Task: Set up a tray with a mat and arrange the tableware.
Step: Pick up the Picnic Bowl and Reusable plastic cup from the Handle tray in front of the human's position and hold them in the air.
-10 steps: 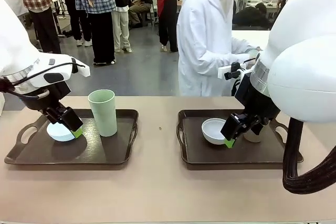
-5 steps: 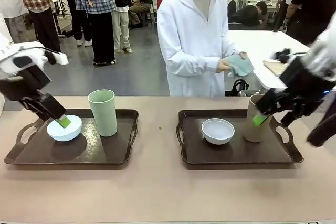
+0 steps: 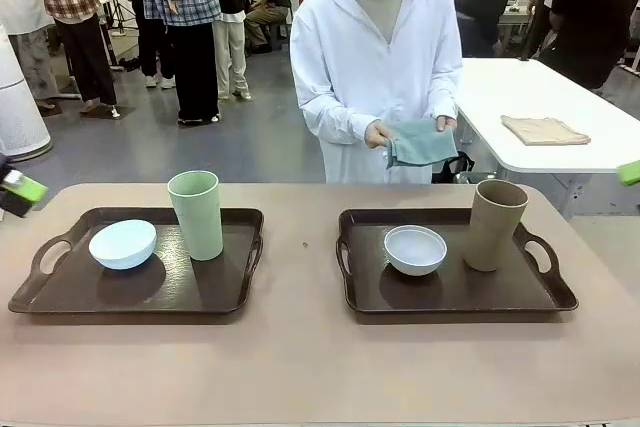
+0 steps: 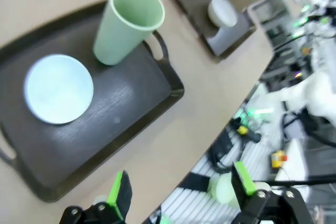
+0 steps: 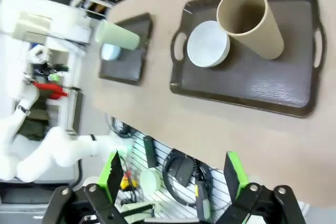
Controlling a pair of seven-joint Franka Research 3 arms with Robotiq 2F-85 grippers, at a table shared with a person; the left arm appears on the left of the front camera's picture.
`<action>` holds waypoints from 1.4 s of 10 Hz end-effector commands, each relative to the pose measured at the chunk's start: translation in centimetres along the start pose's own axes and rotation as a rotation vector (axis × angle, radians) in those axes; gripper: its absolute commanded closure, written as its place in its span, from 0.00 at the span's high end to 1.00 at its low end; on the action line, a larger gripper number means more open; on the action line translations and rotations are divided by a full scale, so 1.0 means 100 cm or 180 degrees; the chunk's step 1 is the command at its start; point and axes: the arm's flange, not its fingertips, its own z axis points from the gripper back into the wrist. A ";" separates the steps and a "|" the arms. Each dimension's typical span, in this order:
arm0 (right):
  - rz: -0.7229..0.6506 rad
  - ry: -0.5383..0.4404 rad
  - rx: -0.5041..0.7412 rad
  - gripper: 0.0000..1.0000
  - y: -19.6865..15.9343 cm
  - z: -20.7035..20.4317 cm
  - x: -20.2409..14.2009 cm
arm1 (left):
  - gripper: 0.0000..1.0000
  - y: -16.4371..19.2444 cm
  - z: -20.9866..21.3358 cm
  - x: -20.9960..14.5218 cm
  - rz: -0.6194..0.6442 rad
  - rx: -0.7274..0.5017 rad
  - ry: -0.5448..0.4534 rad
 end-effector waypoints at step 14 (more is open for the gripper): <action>-0.0537 -0.0699 0.0835 1.00 -0.111 0.078 -0.109 | 1.00 0.066 0.065 -0.071 0.0515 -0.0627 -0.0889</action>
